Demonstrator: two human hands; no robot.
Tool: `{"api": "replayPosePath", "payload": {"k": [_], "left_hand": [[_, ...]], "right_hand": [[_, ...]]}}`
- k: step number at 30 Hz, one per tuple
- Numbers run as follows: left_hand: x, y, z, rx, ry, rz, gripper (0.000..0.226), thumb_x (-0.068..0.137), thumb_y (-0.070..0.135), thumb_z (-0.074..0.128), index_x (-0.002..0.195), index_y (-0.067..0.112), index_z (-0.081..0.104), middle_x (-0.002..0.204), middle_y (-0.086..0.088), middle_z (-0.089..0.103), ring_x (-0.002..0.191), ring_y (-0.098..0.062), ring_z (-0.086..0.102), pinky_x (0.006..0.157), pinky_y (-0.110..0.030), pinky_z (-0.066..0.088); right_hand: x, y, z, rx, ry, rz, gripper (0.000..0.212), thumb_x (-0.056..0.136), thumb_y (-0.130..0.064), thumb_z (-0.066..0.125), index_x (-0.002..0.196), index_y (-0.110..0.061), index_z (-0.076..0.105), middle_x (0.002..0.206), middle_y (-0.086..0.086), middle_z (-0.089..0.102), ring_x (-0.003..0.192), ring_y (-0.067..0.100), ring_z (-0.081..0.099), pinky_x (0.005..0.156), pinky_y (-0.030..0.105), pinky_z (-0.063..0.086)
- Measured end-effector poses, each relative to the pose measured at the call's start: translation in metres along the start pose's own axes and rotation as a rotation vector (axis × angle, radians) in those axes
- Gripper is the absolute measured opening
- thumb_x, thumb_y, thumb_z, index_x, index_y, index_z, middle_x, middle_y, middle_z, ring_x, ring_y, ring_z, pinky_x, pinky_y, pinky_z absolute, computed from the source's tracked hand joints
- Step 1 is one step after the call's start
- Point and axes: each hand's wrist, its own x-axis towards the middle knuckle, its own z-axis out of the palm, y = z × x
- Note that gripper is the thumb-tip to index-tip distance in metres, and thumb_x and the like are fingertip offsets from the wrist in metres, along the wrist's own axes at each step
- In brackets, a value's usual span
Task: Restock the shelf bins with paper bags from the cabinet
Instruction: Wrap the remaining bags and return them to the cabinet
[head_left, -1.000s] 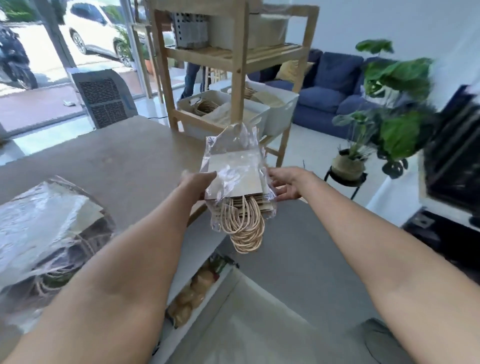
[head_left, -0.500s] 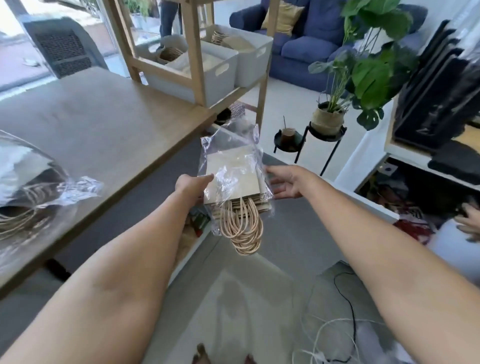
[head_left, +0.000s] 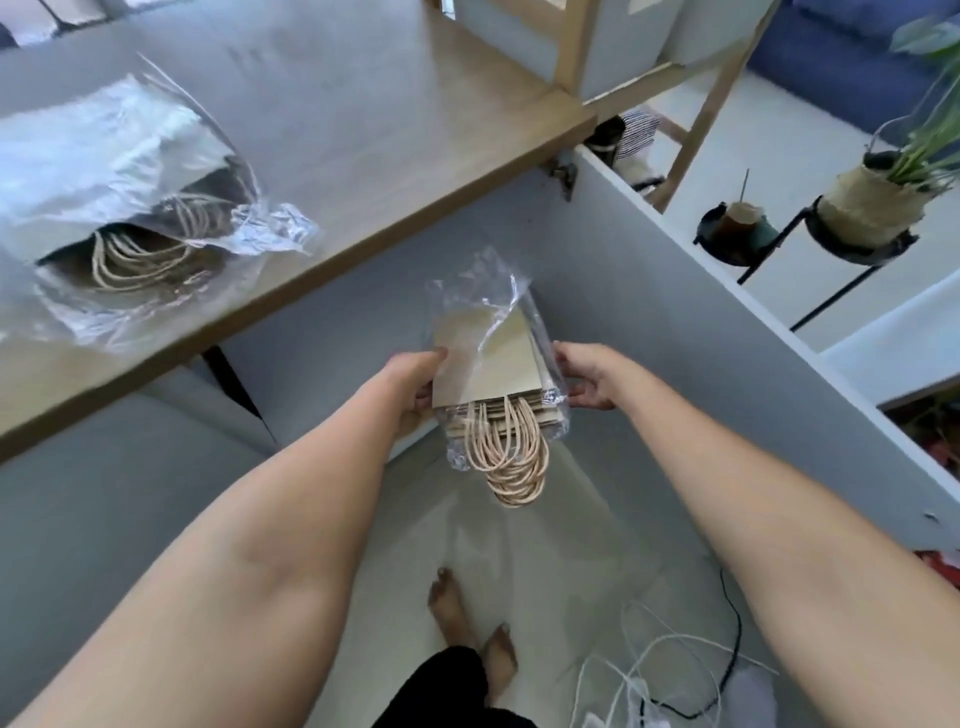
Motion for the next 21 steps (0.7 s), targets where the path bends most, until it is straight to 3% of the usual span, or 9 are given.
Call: {"api": "replayPosePath", "payload": {"k": [3,5,8,11,14,18,21], "left_hand": [[0.024,0.003,-0.005,-0.063,-0.02,-0.031,0.044,0.095,0.033,0.057,0.125,0.001,0.052,0.108,-0.012,0.065,0.07,-0.02,0.059,0.054,-0.03,0.051],[0.037,0.005,-0.005,-0.104,-0.022,-0.041,0.048,0.095,0.033,0.058,0.132,0.003,0.05,0.122,-0.014,0.064,0.079,-0.021,0.062,0.065,-0.032,0.052],[0.06,0.008,-0.003,-0.164,-0.029,-0.05,0.044,0.096,0.03,0.056,0.131,0.003,0.05,0.119,-0.012,0.064,0.09,-0.023,0.061,0.078,-0.032,0.051],[0.082,0.007,-0.003,-0.2,-0.018,-0.056,0.039,0.097,0.022,0.056,0.13,0.001,0.051,0.114,-0.013,0.064,0.09,-0.023,0.061,0.078,-0.03,0.05],[0.102,0.01,0.0,-0.247,-0.012,-0.084,0.037,0.096,0.015,0.056,0.129,-0.002,0.052,0.112,-0.015,0.064,0.088,-0.022,0.062,0.078,-0.03,0.05],[0.126,0.018,0.007,-0.314,0.022,-0.131,0.035,0.096,0.016,0.055,0.126,-0.002,0.055,0.107,-0.012,0.067,0.077,-0.019,0.064,0.077,-0.031,0.053],[0.143,0.034,0.018,-0.357,0.054,-0.158,0.022,0.096,0.014,0.054,0.116,0.004,0.056,0.087,-0.009,0.064,0.069,-0.016,0.06,0.062,-0.028,0.055]], "right_hand": [[0.025,-0.008,0.013,-0.004,0.061,-0.007,0.026,0.091,-0.013,0.042,0.066,-0.017,0.049,0.065,-0.001,0.048,0.054,0.015,0.044,0.052,0.021,0.041],[0.041,-0.014,0.017,0.041,0.1,-0.029,0.026,0.09,-0.01,0.04,0.066,-0.017,0.047,0.062,0.001,0.046,0.049,0.014,0.044,0.048,0.019,0.038],[0.069,-0.022,0.023,0.06,0.131,-0.048,0.029,0.092,-0.012,0.041,0.063,-0.013,0.046,0.036,-0.001,0.046,0.022,0.008,0.039,0.031,0.009,0.029],[0.089,-0.027,0.028,0.061,0.108,-0.063,0.031,0.096,-0.016,0.042,0.065,-0.014,0.047,0.025,-0.006,0.04,0.016,0.006,0.036,0.028,0.007,0.025],[0.116,-0.036,0.03,0.04,0.042,-0.063,0.031,0.098,-0.025,0.043,0.07,-0.016,0.051,0.045,-0.001,0.043,0.021,0.005,0.035,0.029,0.011,0.024],[0.149,-0.056,0.033,-0.015,-0.007,-0.07,0.029,0.099,-0.038,0.043,0.078,-0.02,0.053,0.066,0.0,0.044,0.048,0.011,0.044,0.044,0.023,0.033],[0.175,-0.078,0.028,-0.077,-0.036,-0.087,0.02,0.098,-0.034,0.045,0.096,-0.018,0.057,0.072,0.0,0.051,0.062,0.013,0.047,0.053,0.025,0.036]]}}
